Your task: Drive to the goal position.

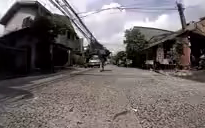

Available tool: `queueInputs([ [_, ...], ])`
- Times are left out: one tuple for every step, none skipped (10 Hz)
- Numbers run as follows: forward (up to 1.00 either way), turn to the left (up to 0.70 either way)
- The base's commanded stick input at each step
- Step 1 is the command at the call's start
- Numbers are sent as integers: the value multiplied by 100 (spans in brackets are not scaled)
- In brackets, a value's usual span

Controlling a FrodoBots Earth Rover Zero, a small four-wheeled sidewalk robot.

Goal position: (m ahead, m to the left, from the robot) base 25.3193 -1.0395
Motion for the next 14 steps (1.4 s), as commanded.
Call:
queueInputs([
  [70,0],
  [70,0],
  [70,0],
  [70,0],
  [70,0],
  [70,0],
  [70,0],
  [70,0],
  [70,0],
  [70,0],
  [70,0],
  [70,0],
  [70,0],
  [70,0],
])
